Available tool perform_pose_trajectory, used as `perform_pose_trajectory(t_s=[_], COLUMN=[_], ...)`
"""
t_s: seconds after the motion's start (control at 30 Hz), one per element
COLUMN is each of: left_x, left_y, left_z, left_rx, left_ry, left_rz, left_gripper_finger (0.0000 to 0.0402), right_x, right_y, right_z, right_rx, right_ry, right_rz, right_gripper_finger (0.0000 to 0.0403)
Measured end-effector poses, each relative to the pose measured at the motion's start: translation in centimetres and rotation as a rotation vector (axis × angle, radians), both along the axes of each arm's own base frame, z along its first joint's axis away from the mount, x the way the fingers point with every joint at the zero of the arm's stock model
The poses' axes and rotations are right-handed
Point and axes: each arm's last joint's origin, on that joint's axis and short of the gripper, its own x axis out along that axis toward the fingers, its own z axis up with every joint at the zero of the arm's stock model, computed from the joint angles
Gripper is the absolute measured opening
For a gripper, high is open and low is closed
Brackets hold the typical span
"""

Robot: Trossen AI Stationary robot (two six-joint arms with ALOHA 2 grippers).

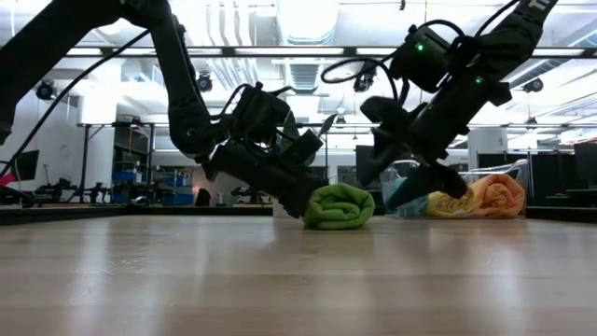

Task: Roll microfiber towels into tight, uniform cylinder then place into a basket
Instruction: Put the green microfiber into the transparent bin

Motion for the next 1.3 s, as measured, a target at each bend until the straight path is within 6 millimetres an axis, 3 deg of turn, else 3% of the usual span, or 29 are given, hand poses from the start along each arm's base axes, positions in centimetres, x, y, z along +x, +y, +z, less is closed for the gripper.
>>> perform_pose_trajectory(t_s=[0.4,0.9,1.07,1.3], left_x=[0.4,0.5,0.5,0.2], left_y=[-1.3,-1.3,-1.3,-1.7], left_z=[0.3,0.4,0.4,1.5], left_rx=[0.127,0.137,0.137,0.163], left_ry=[-0.01,-0.014,-0.014,-0.008], left_rz=[0.102,0.125,0.126,0.105], left_gripper_finger=[0.0,0.0,0.0,0.0], right_x=[1.4,2.9,2.8,2.8], right_y=[0.2,0.3,0.3,0.6], right_z=[-1.9,-3.5,-3.6,-3.8], right_rx=[0.074,0.109,0.077,-0.003], right_ry=[-0.049,-0.144,-0.123,-0.099], right_rz=[-0.079,-0.097,-0.093,-0.001], right_gripper_finger=[0.026,0.0246,0.0193,0.0053])
